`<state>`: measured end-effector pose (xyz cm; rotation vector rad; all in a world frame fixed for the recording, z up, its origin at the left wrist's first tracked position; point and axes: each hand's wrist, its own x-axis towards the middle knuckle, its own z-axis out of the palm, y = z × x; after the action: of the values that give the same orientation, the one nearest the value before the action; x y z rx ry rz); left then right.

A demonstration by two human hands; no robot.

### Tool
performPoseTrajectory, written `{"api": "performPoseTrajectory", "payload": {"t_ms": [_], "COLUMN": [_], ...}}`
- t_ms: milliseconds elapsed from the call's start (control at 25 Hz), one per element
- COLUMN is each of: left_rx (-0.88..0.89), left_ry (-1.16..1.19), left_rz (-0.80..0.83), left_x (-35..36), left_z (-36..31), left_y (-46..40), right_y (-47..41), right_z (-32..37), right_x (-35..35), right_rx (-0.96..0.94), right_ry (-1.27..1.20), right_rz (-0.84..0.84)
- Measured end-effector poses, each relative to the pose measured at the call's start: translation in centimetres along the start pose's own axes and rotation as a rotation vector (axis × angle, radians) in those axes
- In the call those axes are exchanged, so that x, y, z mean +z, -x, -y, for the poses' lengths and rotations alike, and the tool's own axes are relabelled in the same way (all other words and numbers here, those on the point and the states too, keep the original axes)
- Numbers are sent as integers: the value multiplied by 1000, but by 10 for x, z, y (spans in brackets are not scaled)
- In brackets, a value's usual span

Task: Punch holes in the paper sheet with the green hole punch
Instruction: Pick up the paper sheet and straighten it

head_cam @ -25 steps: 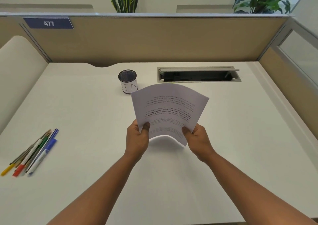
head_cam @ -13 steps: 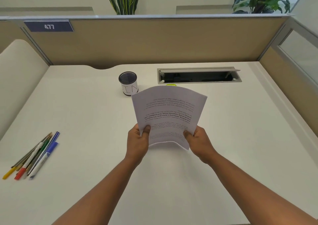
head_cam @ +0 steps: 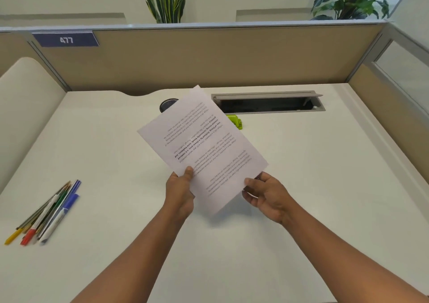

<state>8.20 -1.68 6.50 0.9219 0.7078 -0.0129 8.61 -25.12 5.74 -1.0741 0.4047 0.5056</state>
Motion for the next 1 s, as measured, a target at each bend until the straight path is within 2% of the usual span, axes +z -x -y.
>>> {"api": "performPoseTrajectory", "payload": {"t_ms": [120, 240, 520, 720, 800, 880, 1000], "left_rx": [-35, -55, -79, 66, 176, 315, 364], "left_ry": [49, 87, 109, 60, -115, -459, -783], "left_rz": [-2, 14, 28, -64, -133, -152, 36], "left_x": [6, 6, -2, -25, -35, -44, -49], "left_z": [12, 22, 15, -33, -47, -54, -64], "left_y": [4, 9, 5, -27, -36, -42, -47], "right_y": [2, 4, 2, -1, 1, 4, 8], "right_z": [-16, -27, -11, 23, 33, 42, 53], "right_x": [19, 32, 20, -13, -23, -29, -33], "right_rx": [-33, -112, -200, -190, -214, -248, -273], "right_ry": [-117, -124, 124, 238, 289, 360, 497], "right_rz": [20, -17, -122, -138, -138, -117, -60]}}
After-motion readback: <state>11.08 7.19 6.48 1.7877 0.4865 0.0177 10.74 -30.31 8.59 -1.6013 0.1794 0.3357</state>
